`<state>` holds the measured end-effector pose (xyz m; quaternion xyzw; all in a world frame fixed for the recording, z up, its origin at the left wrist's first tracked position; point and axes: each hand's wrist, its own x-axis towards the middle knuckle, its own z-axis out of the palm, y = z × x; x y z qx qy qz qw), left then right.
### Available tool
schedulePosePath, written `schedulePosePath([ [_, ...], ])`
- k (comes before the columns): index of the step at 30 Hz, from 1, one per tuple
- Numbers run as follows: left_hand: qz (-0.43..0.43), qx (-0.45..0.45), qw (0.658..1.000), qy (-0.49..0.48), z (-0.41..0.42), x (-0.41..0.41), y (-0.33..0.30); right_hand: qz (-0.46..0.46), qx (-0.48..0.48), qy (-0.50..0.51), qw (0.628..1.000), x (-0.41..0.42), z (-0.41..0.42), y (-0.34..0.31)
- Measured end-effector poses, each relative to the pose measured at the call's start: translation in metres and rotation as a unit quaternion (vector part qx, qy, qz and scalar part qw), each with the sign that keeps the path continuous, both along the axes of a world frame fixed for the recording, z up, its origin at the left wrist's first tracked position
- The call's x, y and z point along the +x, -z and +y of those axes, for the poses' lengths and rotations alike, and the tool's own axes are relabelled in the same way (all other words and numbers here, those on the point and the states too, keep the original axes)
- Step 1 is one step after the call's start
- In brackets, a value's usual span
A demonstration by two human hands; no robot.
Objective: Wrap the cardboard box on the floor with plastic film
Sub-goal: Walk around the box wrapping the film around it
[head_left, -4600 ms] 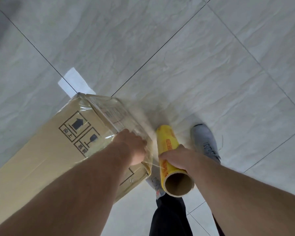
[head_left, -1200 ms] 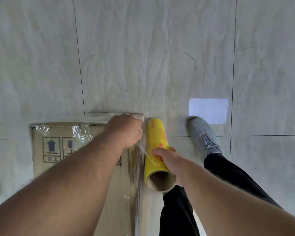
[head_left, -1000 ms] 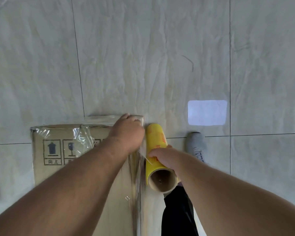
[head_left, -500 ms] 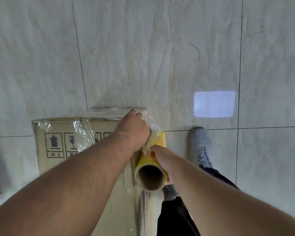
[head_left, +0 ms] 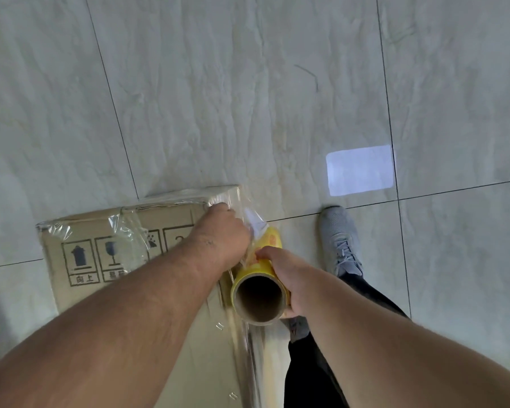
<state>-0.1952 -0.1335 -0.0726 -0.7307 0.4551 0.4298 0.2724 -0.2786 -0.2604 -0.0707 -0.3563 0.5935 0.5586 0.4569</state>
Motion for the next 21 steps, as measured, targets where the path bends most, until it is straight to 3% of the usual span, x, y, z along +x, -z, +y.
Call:
schedulePosePath([
  [9, -0.009, -0.001, 1.0, -0.029, -0.005, -0.002, -0.006, -0.042, 0.039, -0.095, 0.994, -0.001, -0.024, 0.007],
  [15, 0.001, 0.008, 0.999, -0.047, -0.013, 0.003, -0.018, -0.115, 0.065, -0.224, 0.966, -0.024, -0.005, 0.017],
  [21, 0.015, 0.028, 0.999, -0.009, -0.008, -0.019, -0.009, -0.188, 0.116, -0.349, 0.911, -0.013, 0.026, 0.013],
])
